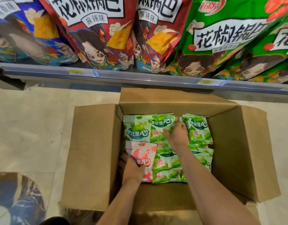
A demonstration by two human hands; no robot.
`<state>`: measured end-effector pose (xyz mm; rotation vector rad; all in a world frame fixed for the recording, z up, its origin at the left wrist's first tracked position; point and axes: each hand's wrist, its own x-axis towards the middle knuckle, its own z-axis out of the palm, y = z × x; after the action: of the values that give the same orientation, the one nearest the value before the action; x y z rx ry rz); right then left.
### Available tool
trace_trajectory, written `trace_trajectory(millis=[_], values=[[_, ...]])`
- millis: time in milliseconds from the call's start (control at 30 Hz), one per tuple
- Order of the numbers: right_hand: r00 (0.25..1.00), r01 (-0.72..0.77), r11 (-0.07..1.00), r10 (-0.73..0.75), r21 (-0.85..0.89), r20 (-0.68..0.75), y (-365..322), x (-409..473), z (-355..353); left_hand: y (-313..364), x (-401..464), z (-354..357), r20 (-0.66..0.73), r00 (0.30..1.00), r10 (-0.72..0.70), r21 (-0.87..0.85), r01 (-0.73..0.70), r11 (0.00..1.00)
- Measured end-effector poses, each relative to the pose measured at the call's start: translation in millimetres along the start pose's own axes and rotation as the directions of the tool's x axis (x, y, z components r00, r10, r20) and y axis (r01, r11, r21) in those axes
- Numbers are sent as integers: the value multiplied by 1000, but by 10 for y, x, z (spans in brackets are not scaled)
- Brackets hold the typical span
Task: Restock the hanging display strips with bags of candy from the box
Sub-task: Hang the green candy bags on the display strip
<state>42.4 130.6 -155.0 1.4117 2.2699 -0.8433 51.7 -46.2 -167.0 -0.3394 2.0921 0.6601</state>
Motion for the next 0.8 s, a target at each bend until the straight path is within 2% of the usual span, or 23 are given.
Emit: trace_trajectory(millis=[133, 267, 367, 533, 667, 800], values=[[993, -113, 987, 109, 113, 41, -9, 79, -62, -28, 21, -17, 10, 999, 52, -14, -52, 999], [981, -161, 965, 133, 206, 144, 2, 95, -143, -32, -2, -84, 43, 998, 50, -54, -48, 997], [985, -115, 955, 74, 275, 156, 0, 40, -182, -5, -46, -133, 75, 996, 47, -91, -40, 995], [999, -15, 901, -3, 433, 42, 60, -289, -374, 108, -272, -209, 60, 990, 127, -135, -118, 984], [988, -149, 696, 85, 703, 126, 73, -721, -681, 226, -558, -400, 7, 987, 159, -143, -156, 977], [959, -277, 464, 87, 841, 268, 6, -1261, -1145, 487, -1032, -751, -28, 982, 184, -194, -186, 963]])
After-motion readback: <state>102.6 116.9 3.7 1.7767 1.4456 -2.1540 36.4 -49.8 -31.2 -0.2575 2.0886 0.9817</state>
